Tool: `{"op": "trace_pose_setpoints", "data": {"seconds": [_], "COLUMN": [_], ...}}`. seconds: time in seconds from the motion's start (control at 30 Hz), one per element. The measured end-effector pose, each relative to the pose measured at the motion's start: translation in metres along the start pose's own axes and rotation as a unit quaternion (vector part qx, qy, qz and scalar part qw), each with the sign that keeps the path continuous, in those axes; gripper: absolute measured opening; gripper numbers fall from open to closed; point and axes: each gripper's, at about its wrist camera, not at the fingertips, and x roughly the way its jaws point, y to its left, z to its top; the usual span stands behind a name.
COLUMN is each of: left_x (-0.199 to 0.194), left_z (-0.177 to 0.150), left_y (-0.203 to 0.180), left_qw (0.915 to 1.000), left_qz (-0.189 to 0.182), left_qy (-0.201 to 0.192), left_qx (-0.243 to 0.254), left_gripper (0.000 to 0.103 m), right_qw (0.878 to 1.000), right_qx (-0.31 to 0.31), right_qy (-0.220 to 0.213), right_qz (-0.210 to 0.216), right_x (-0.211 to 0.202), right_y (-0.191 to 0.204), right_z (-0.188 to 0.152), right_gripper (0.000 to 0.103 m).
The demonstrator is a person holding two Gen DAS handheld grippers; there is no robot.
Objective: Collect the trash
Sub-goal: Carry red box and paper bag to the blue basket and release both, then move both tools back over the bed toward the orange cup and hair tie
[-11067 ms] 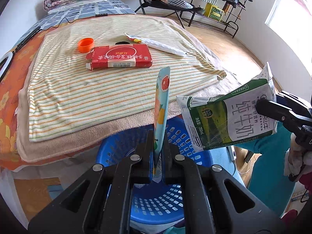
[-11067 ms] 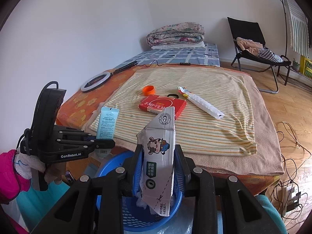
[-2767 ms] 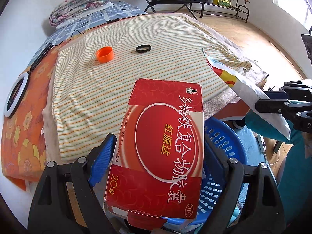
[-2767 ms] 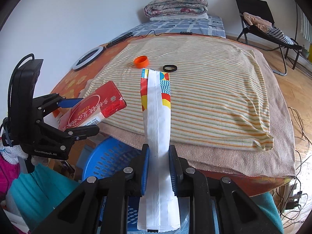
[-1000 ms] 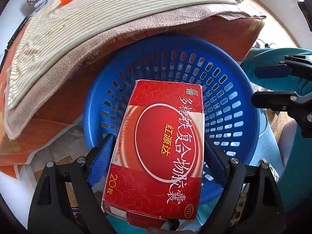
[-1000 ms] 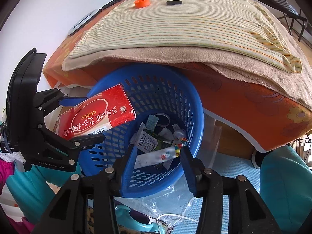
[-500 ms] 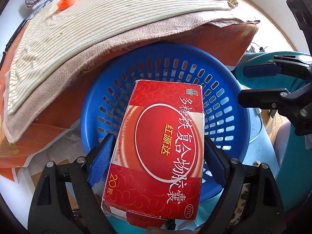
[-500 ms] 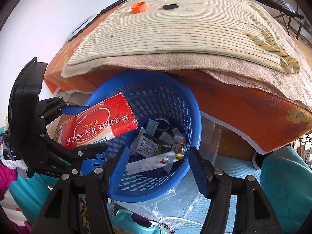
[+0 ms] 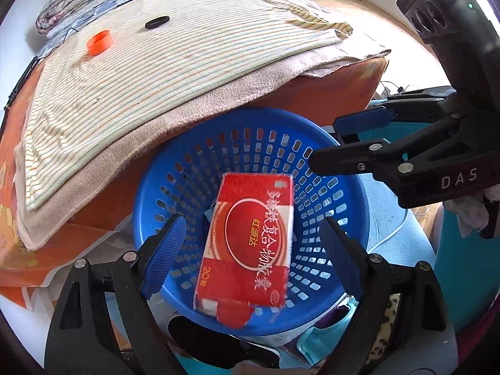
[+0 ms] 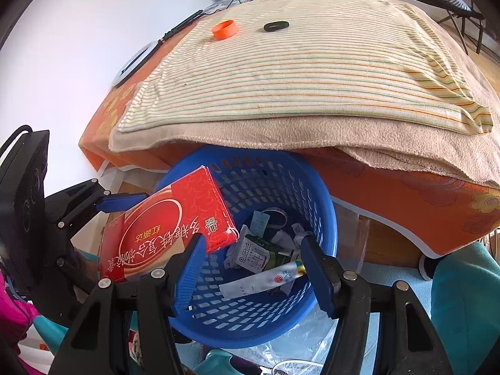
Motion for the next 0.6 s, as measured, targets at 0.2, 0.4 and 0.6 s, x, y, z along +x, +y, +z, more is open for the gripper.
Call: {"op": "trace_pose_setpoints", "data": {"seconds": [0.2,0.4,0.6], "left_x": [-0.006,-0.018,-0.032], "left_z": [0.006,0.020,0.041], "left_y": [0.005,0.022,0.045], "left_qw": [0.9999,0.9990,0.9969], "left_qz": [-0.001,-0.003,0.011], "left_qy": [-0.005,-0.023,-0.045], "left_qx": [-0.013,-0.039,-0.064], "left_gripper": [0.090,0.090,0.090], "right_qw": [1.000,1.000,1.000], "right_qx": [-0.001,0.004,-0.002], "right_qy": [0.002,-0.005,-0.016], "right_qz": [-0.001,0.001,-0.004], "right_x": [0.004,-0.002,-0.011], "right_y": [0.000,-0.002,-0.002], "right_z": [0.007,0.017,0.036], "right_gripper": [0.065,0.065,0.070]}}
